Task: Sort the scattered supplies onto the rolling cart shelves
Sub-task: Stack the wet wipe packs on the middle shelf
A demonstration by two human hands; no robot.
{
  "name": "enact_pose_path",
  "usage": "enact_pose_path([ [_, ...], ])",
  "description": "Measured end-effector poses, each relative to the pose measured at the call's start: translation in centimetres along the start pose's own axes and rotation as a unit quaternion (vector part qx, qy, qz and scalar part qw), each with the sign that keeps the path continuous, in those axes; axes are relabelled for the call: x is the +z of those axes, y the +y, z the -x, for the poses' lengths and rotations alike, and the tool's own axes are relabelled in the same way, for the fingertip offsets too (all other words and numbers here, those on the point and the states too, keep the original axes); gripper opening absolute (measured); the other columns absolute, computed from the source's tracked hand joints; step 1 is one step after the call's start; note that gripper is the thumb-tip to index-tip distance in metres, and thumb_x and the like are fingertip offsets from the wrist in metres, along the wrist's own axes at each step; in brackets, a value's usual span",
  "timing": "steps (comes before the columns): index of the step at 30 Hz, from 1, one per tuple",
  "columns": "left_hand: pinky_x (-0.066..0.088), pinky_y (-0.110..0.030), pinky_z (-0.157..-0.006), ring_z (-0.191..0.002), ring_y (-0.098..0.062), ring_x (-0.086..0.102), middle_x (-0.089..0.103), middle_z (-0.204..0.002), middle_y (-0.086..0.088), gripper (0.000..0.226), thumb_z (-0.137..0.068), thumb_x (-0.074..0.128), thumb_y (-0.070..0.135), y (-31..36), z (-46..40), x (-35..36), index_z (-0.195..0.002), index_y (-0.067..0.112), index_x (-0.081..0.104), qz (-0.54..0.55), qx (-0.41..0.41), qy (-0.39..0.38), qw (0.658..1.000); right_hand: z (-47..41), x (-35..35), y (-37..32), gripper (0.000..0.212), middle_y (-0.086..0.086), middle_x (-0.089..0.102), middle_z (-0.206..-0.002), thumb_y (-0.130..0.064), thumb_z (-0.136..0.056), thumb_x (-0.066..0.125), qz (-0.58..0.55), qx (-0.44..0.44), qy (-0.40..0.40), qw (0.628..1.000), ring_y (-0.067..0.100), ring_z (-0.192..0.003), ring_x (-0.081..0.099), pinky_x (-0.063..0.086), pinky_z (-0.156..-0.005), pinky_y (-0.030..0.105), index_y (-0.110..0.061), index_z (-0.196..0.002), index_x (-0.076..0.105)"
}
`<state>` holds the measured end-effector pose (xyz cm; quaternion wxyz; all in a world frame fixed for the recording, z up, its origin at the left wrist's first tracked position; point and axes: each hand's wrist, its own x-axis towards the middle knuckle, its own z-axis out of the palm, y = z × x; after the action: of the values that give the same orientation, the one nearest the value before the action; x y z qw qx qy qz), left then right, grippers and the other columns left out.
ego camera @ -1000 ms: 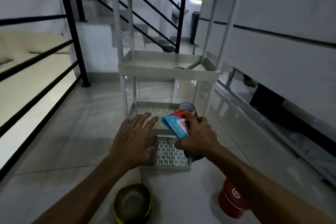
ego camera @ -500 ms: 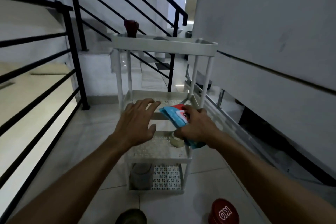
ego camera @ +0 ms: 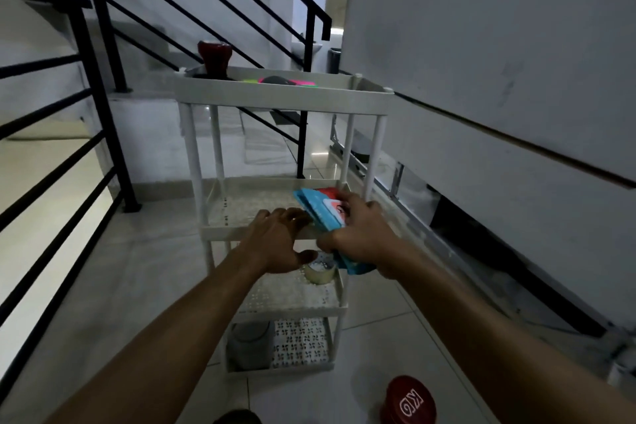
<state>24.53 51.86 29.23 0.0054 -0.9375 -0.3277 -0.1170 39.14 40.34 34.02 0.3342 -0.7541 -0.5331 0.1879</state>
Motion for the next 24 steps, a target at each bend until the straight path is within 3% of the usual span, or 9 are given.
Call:
enact_pose_path([
  [3,0.032,-0.040,-0.106,-0.128,-0.018,0.042,0.045,-0.145,0.006,0.074,-0.081,0.047,0.072,-1.4,-0.6,0.3,-0.143,0.034,0.035,-0.002,-0.005,-0.014,1.000,-2.0,0.5,-0.9,0.106,0.009,0.039,-0.126,-0.049,-0.052,0.077,-0.015,-0.004,-0.014,1.000,0.028,-0.102,0.057,0.058,-0.080,0.043,-0.038,-0.143,0.025],
  [8,0.034,-0.040,-0.099,-0.116,-0.020,0.048,0.056,-0.132,0.002,0.073,-0.079,0.037,0.078,-3.3,-1.1,0.3,-0.141,0.041,0.035,-0.021,0.010,-0.046,0.999,-6.0,1.5,-1.4,0.099,0.011,0.041,-0.128,-0.036,-0.059,0.080,-0.069,0.032,-0.002,0.997,0.029,-0.105,0.056,0.058,-0.083,0.043,-0.036,-0.143,0.028],
  [11,0.034,-0.042,-0.099,-0.116,-0.022,0.048,0.053,-0.133,0.000,0.081,-0.074,0.029,0.082,-4.5,-0.7,0.5,-0.141,0.038,0.037,-0.033,0.002,-0.041,0.999,-7.8,1.8,-1.2,0.090,0.005,0.043,-0.112,-0.036,-0.065,0.081,-0.049,0.033,0.018,0.998,0.023,-0.093,0.058,0.058,-0.070,0.033,-0.033,-0.140,0.031],
  [13,0.034,-0.041,-0.098,-0.115,-0.020,0.048,0.052,-0.132,0.000,0.080,-0.074,0.030,0.082,-5.6,-0.4,0.6,-0.139,0.037,0.041,-0.038,-0.007,-0.032,0.999,-8.9,2.2,-1.1,0.089,0.000,0.035,-0.103,-0.039,-0.066,0.081,-0.009,0.038,0.026,0.999,0.021,-0.088,0.055,0.054,-0.064,0.028,-0.031,-0.140,0.032],
  [18,0.035,-0.038,-0.094,-0.111,-0.019,0.048,0.052,-0.124,0.000,0.074,-0.080,0.038,0.076,-7.5,0.1,0.7,-0.143,0.038,0.035,-0.020,-0.023,-0.017,0.999,-11.1,3.8,-1.5,0.094,0.004,0.028,-0.115,-0.046,-0.059,0.082,0.074,0.066,0.040,0.994,0.029,-0.103,0.048,0.057,-0.079,0.043,-0.039,-0.138,0.031],
  [21,0.036,-0.037,-0.093,-0.107,-0.019,0.048,0.052,-0.116,0.000,0.068,-0.081,0.040,0.073,-7.8,0.0,0.6,-0.138,0.036,0.045,-0.004,-0.021,-0.013,1.000,-12.2,4.2,-1.1,0.092,0.009,0.034,-0.122,-0.045,-0.058,0.083,0.122,0.077,0.087,0.986,0.032,-0.108,0.047,0.054,-0.085,0.047,-0.036,-0.135,0.035],
  [24,0.036,-0.036,-0.091,-0.102,-0.018,0.047,0.051,-0.108,0.000,0.064,-0.081,0.044,0.071,-7.6,-0.5,0.8,-0.131,0.032,0.052,0.020,-0.032,-0.007,0.999,-13.2,4.7,-0.8,0.090,0.012,0.035,-0.123,-0.045,-0.059,0.083,0.128,0.110,0.079,0.983,0.033,-0.108,0.046,0.053,-0.087,0.046,-0.032,-0.135,0.038],
])
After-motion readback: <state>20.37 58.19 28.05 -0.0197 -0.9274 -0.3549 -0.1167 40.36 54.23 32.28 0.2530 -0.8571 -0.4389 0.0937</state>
